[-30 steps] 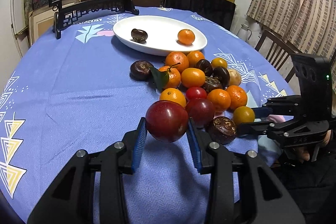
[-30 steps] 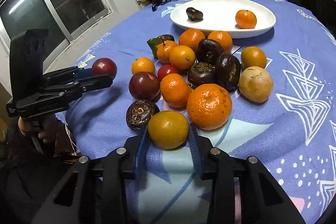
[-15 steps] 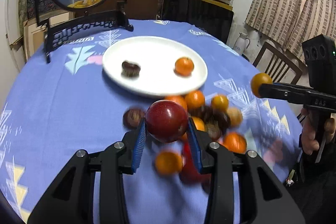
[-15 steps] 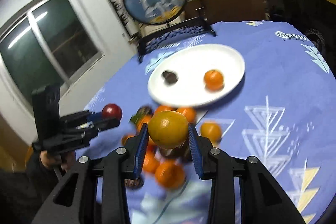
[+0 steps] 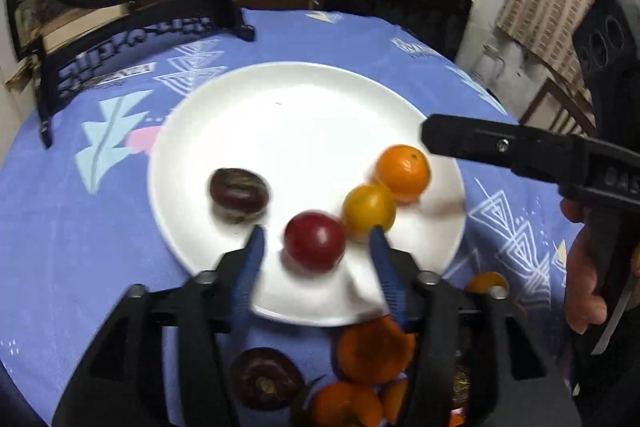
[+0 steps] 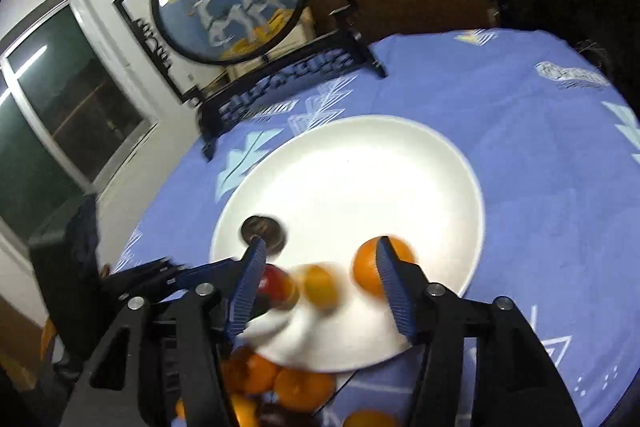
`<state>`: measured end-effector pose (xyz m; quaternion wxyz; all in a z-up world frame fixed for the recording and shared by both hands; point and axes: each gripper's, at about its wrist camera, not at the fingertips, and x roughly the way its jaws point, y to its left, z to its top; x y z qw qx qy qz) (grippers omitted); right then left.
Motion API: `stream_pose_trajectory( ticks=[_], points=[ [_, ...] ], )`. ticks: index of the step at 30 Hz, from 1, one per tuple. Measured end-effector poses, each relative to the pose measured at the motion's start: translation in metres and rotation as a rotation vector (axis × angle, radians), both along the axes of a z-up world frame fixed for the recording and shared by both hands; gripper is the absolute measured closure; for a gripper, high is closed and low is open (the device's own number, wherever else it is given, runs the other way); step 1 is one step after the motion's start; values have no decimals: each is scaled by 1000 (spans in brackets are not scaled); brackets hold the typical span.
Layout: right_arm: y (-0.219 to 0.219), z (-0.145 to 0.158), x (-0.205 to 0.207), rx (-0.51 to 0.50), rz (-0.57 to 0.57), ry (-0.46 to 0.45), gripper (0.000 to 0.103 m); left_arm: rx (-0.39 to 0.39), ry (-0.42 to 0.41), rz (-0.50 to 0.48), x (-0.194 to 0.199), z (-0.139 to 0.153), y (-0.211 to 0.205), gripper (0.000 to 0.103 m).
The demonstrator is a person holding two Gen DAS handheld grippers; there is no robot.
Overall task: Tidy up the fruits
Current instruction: 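Lower both fruits onto the white plate and open both grippers, then grasp a tangerine with the left gripper while the right gripper grasps another tangerine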
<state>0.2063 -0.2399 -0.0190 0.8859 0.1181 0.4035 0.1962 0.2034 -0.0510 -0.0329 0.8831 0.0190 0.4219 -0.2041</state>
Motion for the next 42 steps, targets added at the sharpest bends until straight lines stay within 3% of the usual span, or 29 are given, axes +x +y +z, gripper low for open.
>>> stream_pose_trajectory(
  ticks=[3, 8, 15, 16, 19, 20, 25, 30, 33, 42],
  points=[
    [-3, 3, -17, -10, 7, -20, 45, -15, -48, 10, -18, 12, 12, 43],
    [-19, 9, -66, -42, -6, -71, 42, 3, -126, -45, -82, 25, 29, 33],
    [-51, -7, -125, -42, -66, -56, 40, 79, -98, -123, -153, -1, 42, 33],
    [-54, -10, -131, -41, -75, -50, 40, 78, -85, -130, -159, -7, 44, 39],
    [-60, -21, -144, -28, -90, -23, 40, 62, -41, -131, -161, -20, 46, 56],
    [-61, -23, -147, -28, -92, -17, 40, 55, -34, -124, -160, -23, 46, 57],
    [-57, -26, -162, -39, -77, -3, 40, -17, 17, -93, -145, -34, 46, 58],
    [-45, -26, -178, -66, 29, 0, 40, -107, 63, -77, -143, -44, 45, 57],
    [-28, -26, -193, -97, 147, -29, 40, -170, 89, -74, -143, -46, 52, 69],
    [14, -40, -197, -227, 262, -31, 40, -162, 24, -47, -161, -29, 65, 69]
  ],
)
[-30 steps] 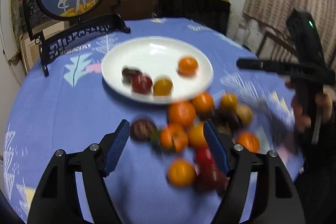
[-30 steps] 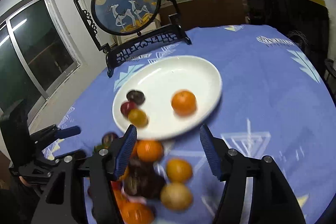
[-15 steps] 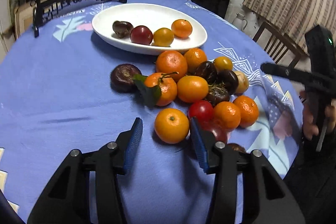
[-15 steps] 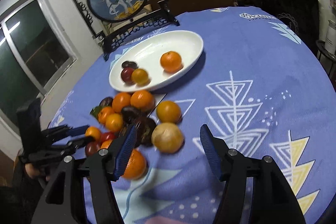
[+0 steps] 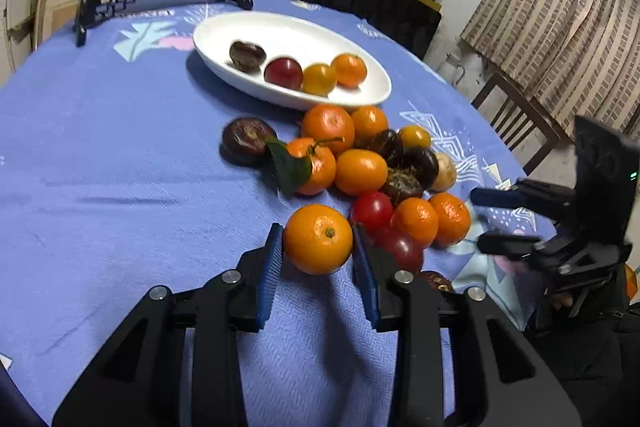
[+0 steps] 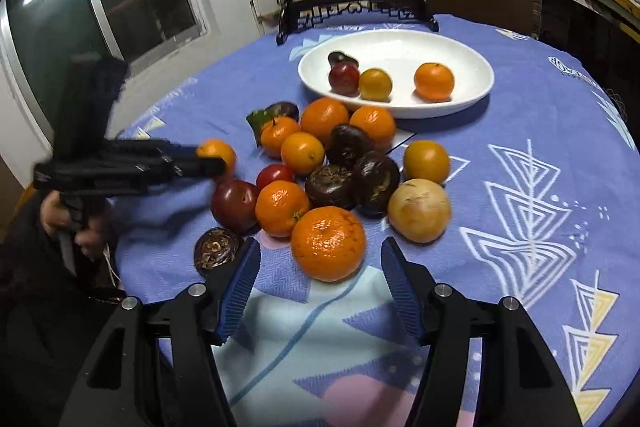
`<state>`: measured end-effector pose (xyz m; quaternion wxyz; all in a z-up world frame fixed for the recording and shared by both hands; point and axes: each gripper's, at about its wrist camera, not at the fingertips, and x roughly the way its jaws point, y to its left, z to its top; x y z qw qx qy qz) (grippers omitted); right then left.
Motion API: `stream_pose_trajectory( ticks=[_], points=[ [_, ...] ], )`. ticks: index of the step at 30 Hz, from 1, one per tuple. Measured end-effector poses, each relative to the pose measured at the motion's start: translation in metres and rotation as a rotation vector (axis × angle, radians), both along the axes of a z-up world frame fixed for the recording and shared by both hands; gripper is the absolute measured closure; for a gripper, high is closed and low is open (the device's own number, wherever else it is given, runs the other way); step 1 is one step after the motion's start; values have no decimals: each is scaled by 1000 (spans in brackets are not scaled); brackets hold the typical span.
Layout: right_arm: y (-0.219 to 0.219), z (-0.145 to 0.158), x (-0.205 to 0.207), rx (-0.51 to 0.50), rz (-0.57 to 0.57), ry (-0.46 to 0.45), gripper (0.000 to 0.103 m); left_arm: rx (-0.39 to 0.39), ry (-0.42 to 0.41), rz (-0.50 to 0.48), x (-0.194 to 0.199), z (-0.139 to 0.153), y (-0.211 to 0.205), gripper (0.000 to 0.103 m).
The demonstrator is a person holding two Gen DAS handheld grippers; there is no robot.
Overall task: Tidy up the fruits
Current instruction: 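Grasp a tangerine with the left gripper while the right gripper grasps another tangerine, then release both tangerines onto the white plate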
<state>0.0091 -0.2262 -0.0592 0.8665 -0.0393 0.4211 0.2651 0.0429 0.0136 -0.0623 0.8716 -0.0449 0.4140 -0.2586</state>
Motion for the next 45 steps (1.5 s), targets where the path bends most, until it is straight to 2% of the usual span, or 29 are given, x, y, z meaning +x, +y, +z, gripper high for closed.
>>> stream_pose_trajectory(
  ticks=[2, 3, 4, 7, 10, 15, 19, 24, 28, 33, 35, 37, 39, 45],
  points=[
    [6, -6, 6, -33, -8, 1, 40, -3, -17, 6, -3, 6, 1, 69],
    [8, -9, 8, -36, -13, 9, 52, -4, -21, 6, -4, 9, 1, 69],
    [8, -12, 11, -28, -15, 18, 57, -5, -24, 4, -5, 11, 1, 69],
    [0, -14, 14, 21, -37, 41, 58, -3, -24, 1, -7, 13, 0, 69],
    [-9, -6, 11, 63, -45, 27, 58, -8, -27, 3, -7, 15, 0, 69],
    [-37, 24, 17, 194, -79, 2, 58, -14, -65, 3, 1, 30, -5, 69],
    [-55, 44, 49, 252, -143, 14, 58, -2, -78, 1, 32, 46, -15, 69],
    [-56, 63, 113, 310, -189, 23, 58, 14, -93, 3, 91, 63, -35, 69],
    [-39, 56, 163, 301, -214, 31, 58, 28, -81, 1, 144, 63, -57, 69],
    [-20, 37, 210, 276, -236, 54, 55, 86, -41, 23, 184, 42, -73, 67],
    [-23, 36, 210, 283, -256, 47, 48, 77, -30, 37, 184, 39, -68, 59],
    [-25, 39, 202, 276, -251, 25, 48, 83, -54, 51, 172, 41, -62, 44],
    [-28, 44, 184, 254, -246, -6, 48, 82, -88, 44, 153, 46, -56, 39],
    [-44, 39, 129, 211, -257, -23, 42, 86, -116, -15, 85, 50, -43, 33]
  ],
)
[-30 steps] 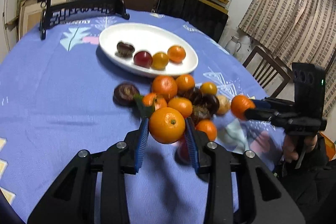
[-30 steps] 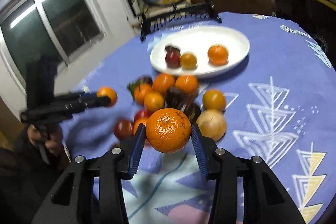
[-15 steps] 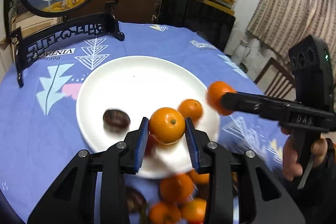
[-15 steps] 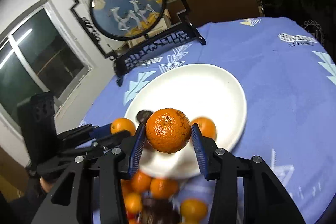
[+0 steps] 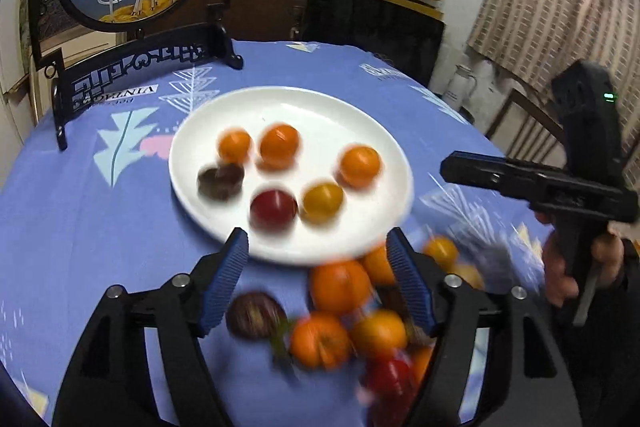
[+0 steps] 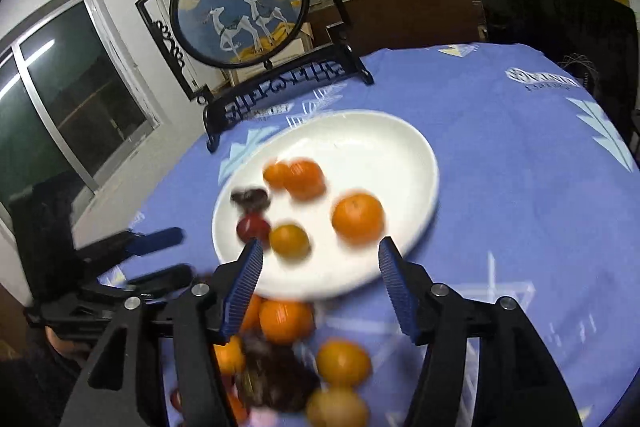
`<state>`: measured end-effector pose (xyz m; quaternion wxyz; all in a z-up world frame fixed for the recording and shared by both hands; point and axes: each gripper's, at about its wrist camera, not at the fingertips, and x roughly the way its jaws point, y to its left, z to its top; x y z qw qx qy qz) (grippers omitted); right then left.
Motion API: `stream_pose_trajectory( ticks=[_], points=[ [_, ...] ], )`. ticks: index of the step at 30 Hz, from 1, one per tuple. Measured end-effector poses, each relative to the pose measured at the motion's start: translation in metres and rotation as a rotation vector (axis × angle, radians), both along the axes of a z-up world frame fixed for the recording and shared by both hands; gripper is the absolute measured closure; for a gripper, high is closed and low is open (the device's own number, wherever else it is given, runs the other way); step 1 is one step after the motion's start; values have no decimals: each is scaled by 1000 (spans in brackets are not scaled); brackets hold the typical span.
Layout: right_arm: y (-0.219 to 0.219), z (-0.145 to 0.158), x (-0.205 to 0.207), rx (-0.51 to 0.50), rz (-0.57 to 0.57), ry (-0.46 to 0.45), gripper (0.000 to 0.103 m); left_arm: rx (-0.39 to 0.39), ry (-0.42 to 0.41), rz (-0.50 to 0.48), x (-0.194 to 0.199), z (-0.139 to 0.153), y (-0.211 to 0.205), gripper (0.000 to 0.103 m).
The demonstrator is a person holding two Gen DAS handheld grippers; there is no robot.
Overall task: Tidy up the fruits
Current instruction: 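Release both tangerines onto the white plate, then grasp a dark mangosteen with the left gripper while the right gripper grasps the beige round fruit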
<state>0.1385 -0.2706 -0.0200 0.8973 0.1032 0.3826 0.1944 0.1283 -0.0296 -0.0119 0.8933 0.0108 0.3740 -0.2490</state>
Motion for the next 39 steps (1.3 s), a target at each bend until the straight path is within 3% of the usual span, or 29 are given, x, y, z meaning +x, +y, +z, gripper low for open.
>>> stream_pose_trajectory(
  ticks=[9, 12, 15, 19, 21, 23, 27, 34, 39],
  points=[
    [-35, -23, -68, 0, -101, 32, 39, 68, -21, -145, -123, -22, -1, 34],
    [-43, -30, -78, 18, -122, 53, 39, 100, 28, -191, -145, -41, -12, 46],
    [-42, -35, -85, 27, -123, 75, 39, 124, 21, -174, -154, -52, -22, 54],
    [-36, -36, -96, 10, -109, 75, 39, 83, 60, -154, -151, -58, -29, 60],
    [-35, -34, -101, -10, -103, 68, 39, 102, 85, -154, -147, -64, -36, 61],
    [-35, -34, -103, -12, -98, 66, 39, 120, 58, -139, -146, -64, -40, 60],
    [-37, -37, -103, -21, -98, 64, 39, 90, 63, -126, -141, -64, -41, 62],
    [-14, -46, -92, -126, -41, 87, 39, -33, -7, -117, -149, -33, -14, 62],
    [14, -55, -77, -251, -18, 106, 40, -54, -1, -66, -143, -26, 3, 62]
  ],
)
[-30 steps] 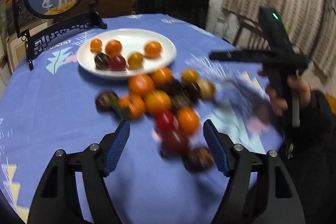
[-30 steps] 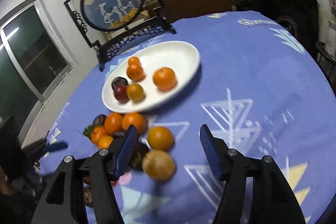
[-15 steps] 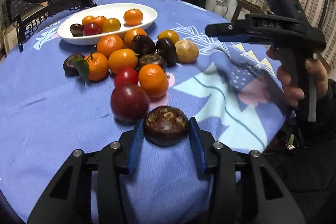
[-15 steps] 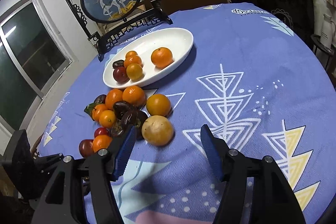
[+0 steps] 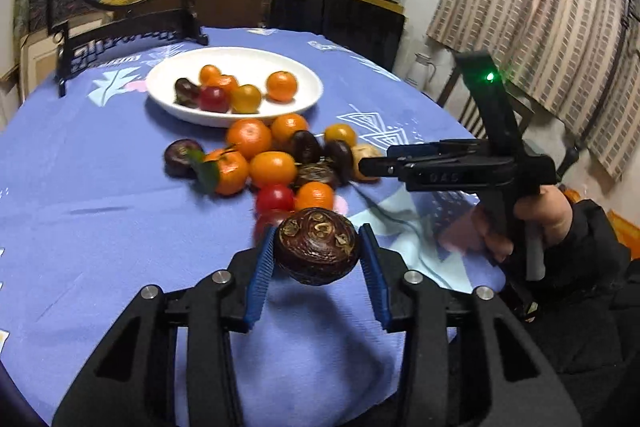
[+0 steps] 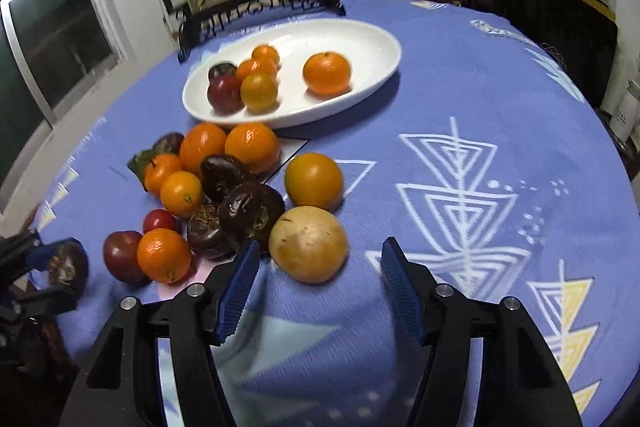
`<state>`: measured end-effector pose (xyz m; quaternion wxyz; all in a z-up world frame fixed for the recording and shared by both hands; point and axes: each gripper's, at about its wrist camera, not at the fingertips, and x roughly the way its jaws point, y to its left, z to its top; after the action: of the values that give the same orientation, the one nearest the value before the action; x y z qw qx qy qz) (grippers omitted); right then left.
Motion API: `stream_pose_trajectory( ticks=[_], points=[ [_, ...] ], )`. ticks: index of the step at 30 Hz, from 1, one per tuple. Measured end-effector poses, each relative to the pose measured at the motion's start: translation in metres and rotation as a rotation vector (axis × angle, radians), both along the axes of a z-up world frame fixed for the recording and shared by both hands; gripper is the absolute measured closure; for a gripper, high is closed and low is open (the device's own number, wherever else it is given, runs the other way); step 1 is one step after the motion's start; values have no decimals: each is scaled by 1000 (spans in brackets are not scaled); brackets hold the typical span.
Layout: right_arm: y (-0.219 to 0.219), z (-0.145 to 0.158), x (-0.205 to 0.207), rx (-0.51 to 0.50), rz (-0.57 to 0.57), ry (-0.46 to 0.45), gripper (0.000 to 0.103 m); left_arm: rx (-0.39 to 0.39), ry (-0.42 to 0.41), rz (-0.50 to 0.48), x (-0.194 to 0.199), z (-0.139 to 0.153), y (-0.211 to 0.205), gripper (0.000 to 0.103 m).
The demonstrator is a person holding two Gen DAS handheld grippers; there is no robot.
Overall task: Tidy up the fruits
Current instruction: 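Grasp a dark mangosteen with the left gripper while the right gripper grasps the beige round fruit, then lower both fruits onto the white plate and open both grippers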
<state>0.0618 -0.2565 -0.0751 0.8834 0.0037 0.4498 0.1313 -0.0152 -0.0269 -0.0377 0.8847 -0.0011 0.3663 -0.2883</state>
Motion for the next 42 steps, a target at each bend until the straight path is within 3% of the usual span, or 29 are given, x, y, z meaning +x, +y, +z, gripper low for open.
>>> stream_pose_trajectory(
  ticks=[2, 4, 6, 13, 18, 29, 35, 42],
  points=[
    [4, 0, 4, -20, -5, -11, 41, 5, 18, 10, 3, -4, 2, 62],
    [5, -2, 6, 11, 12, 3, 57, 5, 27, 13, 4, -7, 4, 62],
    [4, -4, 5, 35, 23, 12, 61, -1, 25, 19, 5, -7, 6, 62],
    [-12, 5, -13, 147, 32, 12, 62, -32, -3, 30, 6, 2, 13, 62],
    [-35, 28, -12, 251, 6, -7, 62, -50, -11, 43, 23, 16, 17, 62],
    [-35, 80, 67, 330, -32, -80, 62, -33, -59, 67, 138, 58, -9, 62],
    [-24, 76, 128, 333, -64, -73, 62, -9, 8, 74, 210, 43, -31, 62],
    [-11, 57, 178, 321, -74, -36, 60, 38, 58, 91, 262, 19, -45, 59]
  ],
)
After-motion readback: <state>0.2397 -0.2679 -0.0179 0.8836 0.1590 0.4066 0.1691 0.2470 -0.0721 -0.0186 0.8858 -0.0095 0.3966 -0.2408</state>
